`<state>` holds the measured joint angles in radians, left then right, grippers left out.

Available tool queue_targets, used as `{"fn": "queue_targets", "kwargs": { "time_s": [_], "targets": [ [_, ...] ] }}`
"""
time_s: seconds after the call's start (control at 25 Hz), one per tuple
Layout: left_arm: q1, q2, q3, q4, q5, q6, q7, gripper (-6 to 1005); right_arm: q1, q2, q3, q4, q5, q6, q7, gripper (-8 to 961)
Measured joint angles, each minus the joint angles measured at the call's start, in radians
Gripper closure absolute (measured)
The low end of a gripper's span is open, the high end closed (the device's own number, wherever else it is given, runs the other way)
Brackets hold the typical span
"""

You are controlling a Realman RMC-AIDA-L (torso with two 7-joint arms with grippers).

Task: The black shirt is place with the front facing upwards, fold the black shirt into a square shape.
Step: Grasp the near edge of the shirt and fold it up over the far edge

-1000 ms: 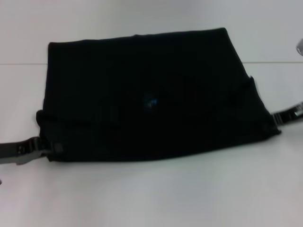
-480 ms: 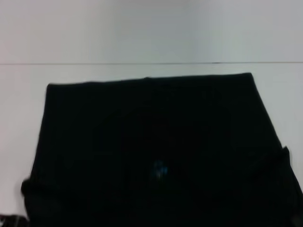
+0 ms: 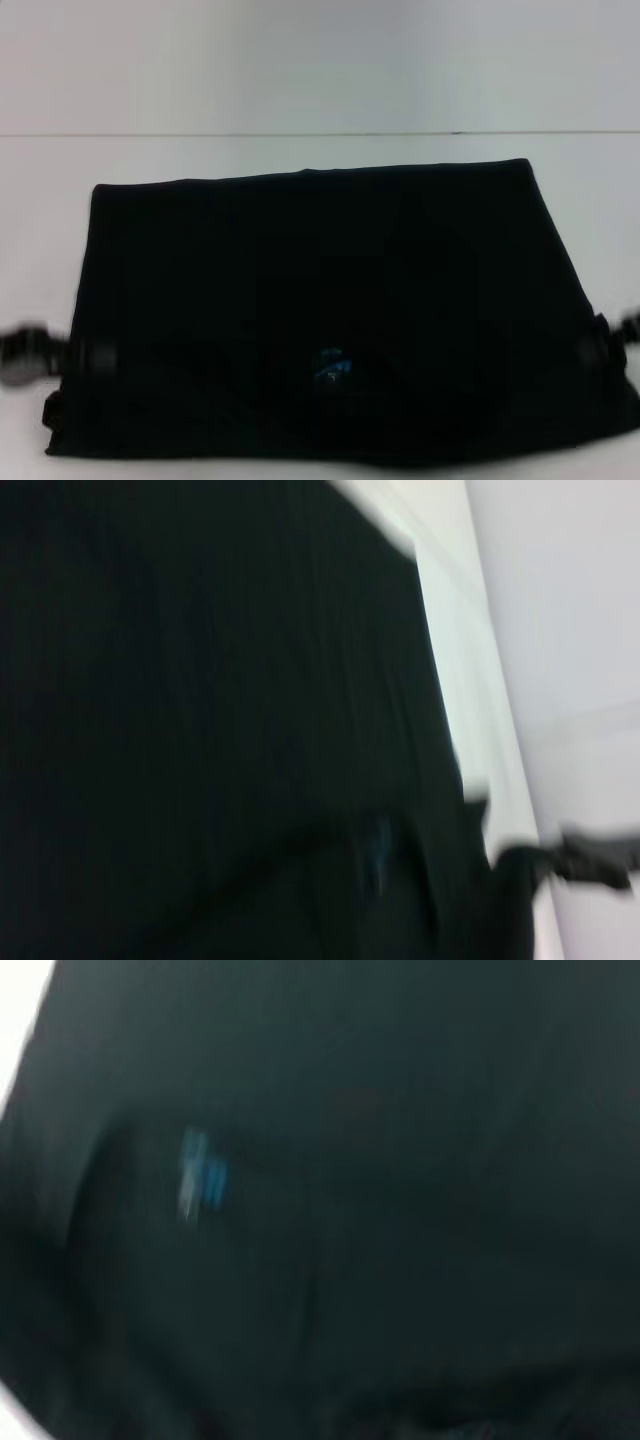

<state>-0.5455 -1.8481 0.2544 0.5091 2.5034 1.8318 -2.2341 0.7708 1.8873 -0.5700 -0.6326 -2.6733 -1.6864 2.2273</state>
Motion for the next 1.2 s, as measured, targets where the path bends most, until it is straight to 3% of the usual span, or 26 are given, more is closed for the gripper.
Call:
{"fn": "queue_targets", "kwargs": {
  "time_s": [0.2,0.28,0.4,0.56,0.64,0.68,0.84,1.08,1.2],
  "targets": [
    [-0.048,0.002,-0.122,-0.005,-0.030,-0.189,-0.053,957,0.019,-0.030,0.086,0.014,0.091,0.139,0.080,883],
    [-0.051,-0.003,-0.130,-0.008,-0.047,-0.230,-0.056,957,0.020,-0.032,0.090,0.036,0.158,0.227,0.095,883],
    [-0.056,-0.028,-0.135,-0.019,-0.114,-0.357,-0.056,957,0.024,-0.022,0.085,0.093,0.263,0.376,0.073,882],
    [-0.070,-0.071,-0.128,-0.023,-0.191,-0.482,-0.001,957,0.039,0.023,0.080,0.148,0.344,0.554,0.010,882],
    [-0.080,-0.093,-0.130,-0.023,-0.218,-0.532,0.041,957,0.048,0.060,0.080,0.152,0.365,0.630,-0.030,882],
    [-0.085,-0.101,-0.130,-0.023,-0.230,-0.554,0.054,956,0.054,0.092,0.080,0.149,0.391,0.687,-0.068,882],
    [-0.111,-0.124,-0.124,-0.023,-0.269,-0.646,0.092,956,0.062,0.117,0.079,0.147,0.424,0.753,-0.104,883],
    [-0.164,-0.138,-0.117,-0.042,-0.276,-0.796,0.111,956,0.075,0.134,0.079,0.156,0.485,0.854,-0.162,882],
    [-0.187,-0.144,-0.118,-0.075,-0.278,-0.879,0.135,955,0.085,0.162,0.076,0.167,0.499,0.953,-0.199,872]
  ]
}}
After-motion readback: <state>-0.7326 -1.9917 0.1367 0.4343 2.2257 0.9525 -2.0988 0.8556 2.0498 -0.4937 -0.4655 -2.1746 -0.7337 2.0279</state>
